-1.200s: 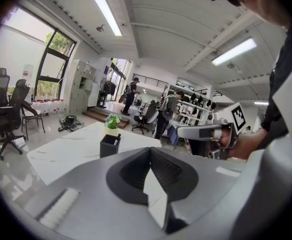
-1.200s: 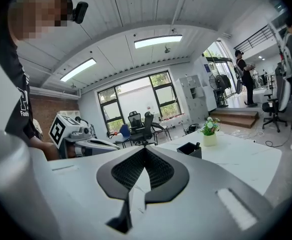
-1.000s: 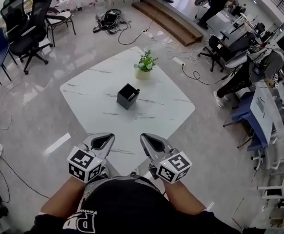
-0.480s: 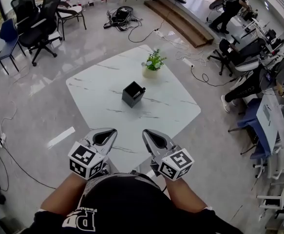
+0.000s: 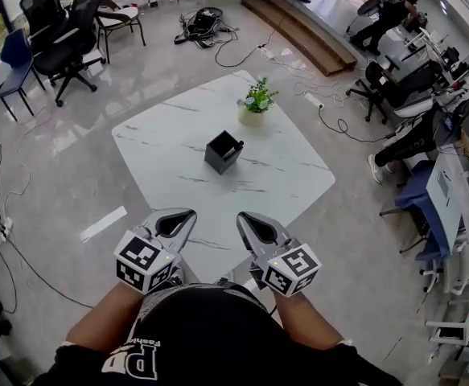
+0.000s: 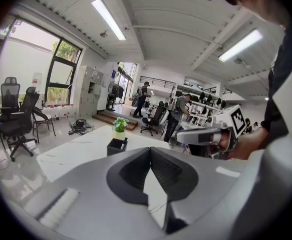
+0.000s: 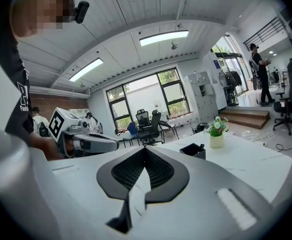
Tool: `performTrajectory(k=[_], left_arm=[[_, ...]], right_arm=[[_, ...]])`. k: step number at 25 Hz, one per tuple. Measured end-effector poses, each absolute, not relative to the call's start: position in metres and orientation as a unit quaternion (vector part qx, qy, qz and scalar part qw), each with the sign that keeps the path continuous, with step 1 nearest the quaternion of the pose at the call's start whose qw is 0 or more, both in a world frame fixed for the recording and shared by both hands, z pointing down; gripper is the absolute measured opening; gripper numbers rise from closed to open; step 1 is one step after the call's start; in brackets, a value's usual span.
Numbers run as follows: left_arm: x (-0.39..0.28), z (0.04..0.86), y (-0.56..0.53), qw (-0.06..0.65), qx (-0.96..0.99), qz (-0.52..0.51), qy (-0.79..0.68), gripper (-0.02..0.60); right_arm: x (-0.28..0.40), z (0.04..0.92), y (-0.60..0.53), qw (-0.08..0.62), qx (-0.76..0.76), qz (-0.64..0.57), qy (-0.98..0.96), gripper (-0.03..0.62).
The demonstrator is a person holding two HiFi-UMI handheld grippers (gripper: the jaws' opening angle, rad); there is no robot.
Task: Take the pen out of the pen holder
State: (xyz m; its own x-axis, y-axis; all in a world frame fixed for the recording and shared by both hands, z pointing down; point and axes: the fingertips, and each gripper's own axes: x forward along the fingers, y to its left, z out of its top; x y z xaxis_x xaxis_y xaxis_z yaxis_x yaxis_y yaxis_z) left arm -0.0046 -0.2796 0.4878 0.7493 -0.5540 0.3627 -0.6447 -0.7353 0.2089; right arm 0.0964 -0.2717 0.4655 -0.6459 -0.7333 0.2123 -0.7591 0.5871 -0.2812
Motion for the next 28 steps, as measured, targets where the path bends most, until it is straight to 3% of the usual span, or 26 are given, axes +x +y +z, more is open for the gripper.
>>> performTrajectory(k=[12, 15, 28], left_arm=[[-0.0049, 0.4859, -0.2807, 0.158, 0.925, 0.139, -0.315, 0.057], [-0.0040, 0.4843, -0.2788, 0.159, 0.925, 0.141, -0.314, 0.057], [0.0020, 0.4878, -0.2728, 0.159, 0.927, 0.144, -0.308, 0.057]], right_arm=[[0.0973, 0.4639, -0.2752, 0.038, 0.437, 0.156, -0.885, -0.002], [0.0960, 0.4612, -0.2733, 0.039, 0.434, 0.151, -0.887, 0.046], [0.0944, 0.4644, -0.2708, 0.041, 0.427, 0.154, -0.890, 0.061]])
